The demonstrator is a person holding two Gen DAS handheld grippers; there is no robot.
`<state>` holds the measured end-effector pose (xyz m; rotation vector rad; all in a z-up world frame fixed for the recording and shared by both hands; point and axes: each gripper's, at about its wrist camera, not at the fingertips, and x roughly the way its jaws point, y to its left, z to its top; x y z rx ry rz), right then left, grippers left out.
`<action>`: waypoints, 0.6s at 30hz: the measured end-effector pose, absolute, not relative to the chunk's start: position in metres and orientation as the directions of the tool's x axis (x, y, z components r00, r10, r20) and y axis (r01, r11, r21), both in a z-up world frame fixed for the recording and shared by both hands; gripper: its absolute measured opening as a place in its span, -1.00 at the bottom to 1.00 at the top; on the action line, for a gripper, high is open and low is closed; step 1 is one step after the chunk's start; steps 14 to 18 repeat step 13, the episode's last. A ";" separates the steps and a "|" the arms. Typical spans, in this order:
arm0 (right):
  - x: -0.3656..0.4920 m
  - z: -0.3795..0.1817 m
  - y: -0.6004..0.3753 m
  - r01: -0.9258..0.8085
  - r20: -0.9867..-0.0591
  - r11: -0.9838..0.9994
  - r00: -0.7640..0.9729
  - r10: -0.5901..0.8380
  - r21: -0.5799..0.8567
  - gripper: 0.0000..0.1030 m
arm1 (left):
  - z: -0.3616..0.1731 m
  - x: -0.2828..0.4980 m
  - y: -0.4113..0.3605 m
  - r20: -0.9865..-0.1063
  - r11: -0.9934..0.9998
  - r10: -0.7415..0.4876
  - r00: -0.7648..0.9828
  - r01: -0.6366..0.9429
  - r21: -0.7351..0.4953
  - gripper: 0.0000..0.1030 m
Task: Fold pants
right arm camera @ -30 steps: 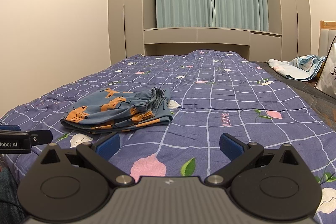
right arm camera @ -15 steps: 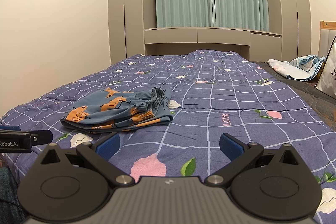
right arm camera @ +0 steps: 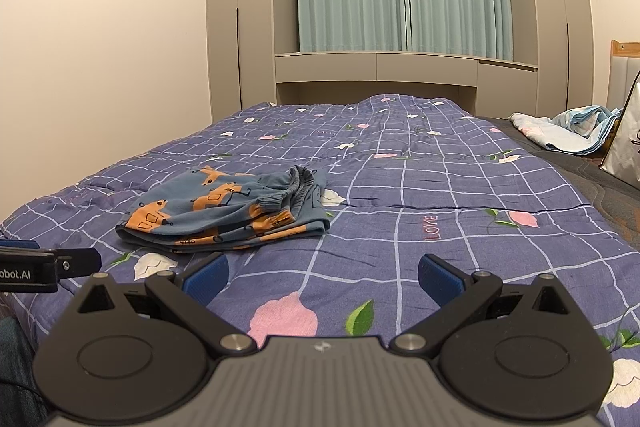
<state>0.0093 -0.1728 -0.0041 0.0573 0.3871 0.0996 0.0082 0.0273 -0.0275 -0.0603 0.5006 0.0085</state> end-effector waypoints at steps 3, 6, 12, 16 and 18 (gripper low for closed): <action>0.010 -0.004 -0.173 -0.086 -0.374 0.993 0.921 0.108 0.075 1.00 | -0.028 0.009 0.028 -0.480 0.998 -0.005 0.877 -0.026 -0.057 0.99; 0.008 -0.007 -0.171 -0.086 -0.375 0.994 0.921 0.108 0.074 1.00 | -0.028 0.009 0.028 -0.479 0.998 -0.006 0.878 -0.025 -0.057 0.99; 0.008 -0.007 -0.171 -0.087 -0.375 0.994 0.921 0.108 0.074 1.00 | -0.028 0.009 0.028 -0.480 0.998 -0.005 0.877 -0.026 -0.057 0.99; 0.008 -0.007 -0.171 -0.086 -0.376 0.994 0.921 0.108 0.074 1.00 | -0.028 0.009 0.028 -0.481 0.998 -0.004 0.877 -0.026 -0.056 0.99; 0.008 -0.007 -0.171 -0.086 -0.376 0.994 0.921 0.108 0.074 1.00 | -0.028 0.009 0.028 -0.481 0.998 -0.004 0.877 -0.026 -0.056 0.99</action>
